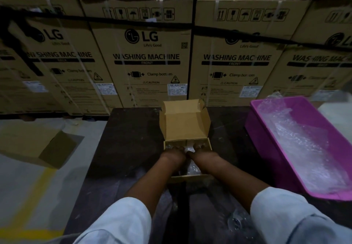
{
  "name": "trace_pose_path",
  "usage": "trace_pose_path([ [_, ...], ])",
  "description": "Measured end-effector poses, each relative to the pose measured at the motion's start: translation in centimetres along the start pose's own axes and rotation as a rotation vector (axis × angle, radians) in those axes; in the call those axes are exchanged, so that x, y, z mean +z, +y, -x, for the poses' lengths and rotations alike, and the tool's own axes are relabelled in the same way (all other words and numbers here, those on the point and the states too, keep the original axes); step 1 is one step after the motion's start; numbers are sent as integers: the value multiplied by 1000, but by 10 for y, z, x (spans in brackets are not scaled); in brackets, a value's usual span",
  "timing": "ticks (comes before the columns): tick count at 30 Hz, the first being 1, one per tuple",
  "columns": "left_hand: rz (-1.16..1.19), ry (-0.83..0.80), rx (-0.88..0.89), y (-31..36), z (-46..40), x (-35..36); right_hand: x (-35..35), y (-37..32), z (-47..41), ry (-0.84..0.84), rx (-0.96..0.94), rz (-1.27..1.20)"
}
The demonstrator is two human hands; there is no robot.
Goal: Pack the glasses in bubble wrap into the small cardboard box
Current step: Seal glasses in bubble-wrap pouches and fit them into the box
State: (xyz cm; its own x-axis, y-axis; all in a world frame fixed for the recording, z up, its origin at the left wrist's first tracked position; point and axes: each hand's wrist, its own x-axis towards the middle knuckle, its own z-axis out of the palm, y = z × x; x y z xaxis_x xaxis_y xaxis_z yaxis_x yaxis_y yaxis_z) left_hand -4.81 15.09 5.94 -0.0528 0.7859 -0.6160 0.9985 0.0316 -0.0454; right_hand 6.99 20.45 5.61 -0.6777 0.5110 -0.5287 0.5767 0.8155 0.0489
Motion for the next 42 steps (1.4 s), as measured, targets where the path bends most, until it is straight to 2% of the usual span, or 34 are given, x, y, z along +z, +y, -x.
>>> trace_pose_path([
  [2,12,49,-9,1,1,3,1,-1,-3,-12,8,-11],
  [6,185,105,-88,0,-1,3,-7,0,-6,-26,-16,-58],
  [8,130,84,-49,-1,1,2,-10,1,-5,-74,-8,-58],
  [11,88,47,-28,-5,7,3,-15,3,-6,-56,13,-135],
  [16,-10,99,91,-2,12,4,-15,9,4,-78,-23,-122],
  [21,-96,22,54,-1,3,11,-1,9,4,-75,-58,-47],
  [24,-189,11,109,0,4,7,-2,7,2,-76,-65,-48],
  [28,-124,-33,83,5,8,2,-5,6,2,-96,-37,-72],
  [33,-168,4,99,-1,-2,2,-8,5,4,-136,3,-129],
  [38,-245,75,171,-3,-6,0,6,-2,2,-12,64,-73],
  [42,-307,64,214,-4,-2,1,2,-6,-2,-49,89,-80],
])
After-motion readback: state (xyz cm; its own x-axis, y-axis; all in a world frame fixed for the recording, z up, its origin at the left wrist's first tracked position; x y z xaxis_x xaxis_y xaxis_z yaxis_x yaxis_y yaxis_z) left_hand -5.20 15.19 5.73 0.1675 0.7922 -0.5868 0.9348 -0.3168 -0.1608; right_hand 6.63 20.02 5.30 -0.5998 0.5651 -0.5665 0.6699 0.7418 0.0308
